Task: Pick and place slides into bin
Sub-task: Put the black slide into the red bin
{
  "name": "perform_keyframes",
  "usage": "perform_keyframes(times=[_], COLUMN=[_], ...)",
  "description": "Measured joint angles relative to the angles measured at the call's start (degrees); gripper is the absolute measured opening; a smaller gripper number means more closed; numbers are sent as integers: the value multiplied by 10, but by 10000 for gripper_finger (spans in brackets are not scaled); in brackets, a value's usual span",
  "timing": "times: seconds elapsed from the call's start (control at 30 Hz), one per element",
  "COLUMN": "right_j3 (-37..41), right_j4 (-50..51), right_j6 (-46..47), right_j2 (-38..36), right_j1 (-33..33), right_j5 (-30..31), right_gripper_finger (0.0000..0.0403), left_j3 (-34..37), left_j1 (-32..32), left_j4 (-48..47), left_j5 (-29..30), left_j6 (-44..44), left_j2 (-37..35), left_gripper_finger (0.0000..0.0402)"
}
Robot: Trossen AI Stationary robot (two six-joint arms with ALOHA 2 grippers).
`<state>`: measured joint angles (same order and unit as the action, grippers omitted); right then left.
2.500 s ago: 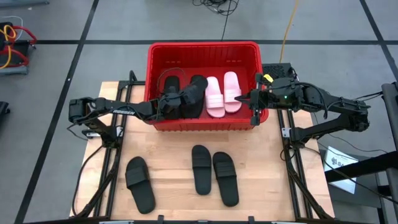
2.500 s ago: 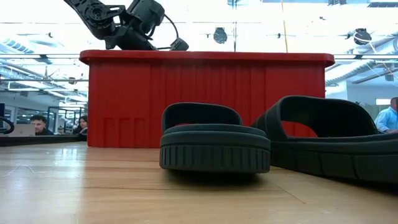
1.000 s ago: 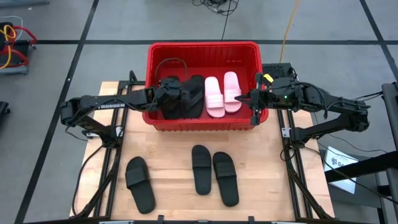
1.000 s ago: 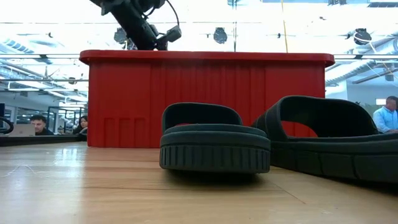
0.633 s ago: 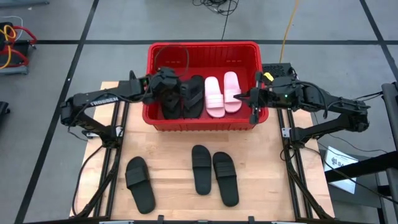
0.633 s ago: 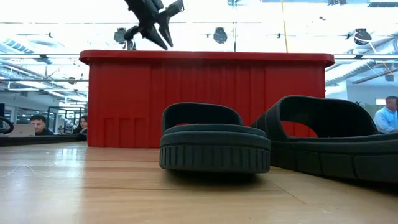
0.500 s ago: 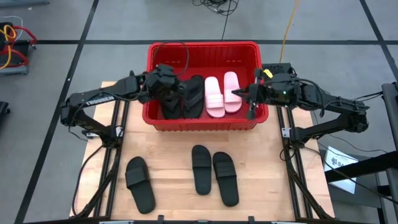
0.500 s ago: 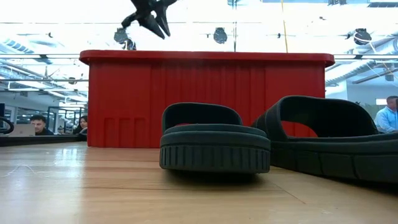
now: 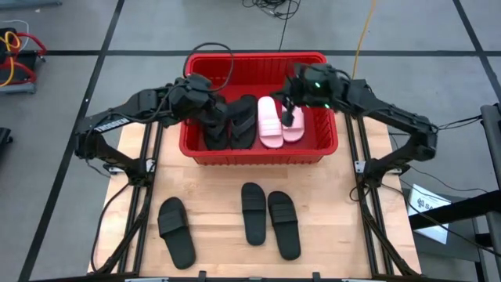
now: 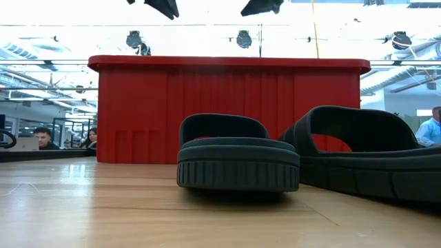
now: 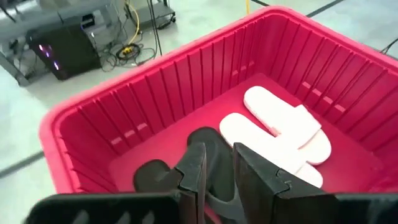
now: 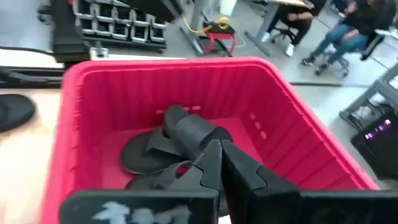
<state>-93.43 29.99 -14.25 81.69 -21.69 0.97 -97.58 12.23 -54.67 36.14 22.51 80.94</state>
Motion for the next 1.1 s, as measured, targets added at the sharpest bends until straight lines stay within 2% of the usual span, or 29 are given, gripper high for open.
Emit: perform_keyframes(times=[0.2,0.47,0.63,0.87,1.1], right_j3=[-114,-218,-228,-224,-195], right_j4=[14,16,3,-25,-49], right_j6=[12,65,92,90,76], right_j2=[106,234,280,338,370], right_j1=[-40,-74,-92,-107,-113], right_j5=[-87,-148,-174,-251,-251], right_gripper_finger=[0,0,0,0,3], left_j3=[-5,-5,-5,-5,-5], left_j1=[8,42,64,82,85], left_j4=[1,-3,-9,-9,-9], left_j5=[0,1,1,0,-1], left_j6=[-75,-135,-147,-125,-97], left_j2=[-43,-122,-147,-150,-149], left_gripper_finger=[76,76,76,76,76])
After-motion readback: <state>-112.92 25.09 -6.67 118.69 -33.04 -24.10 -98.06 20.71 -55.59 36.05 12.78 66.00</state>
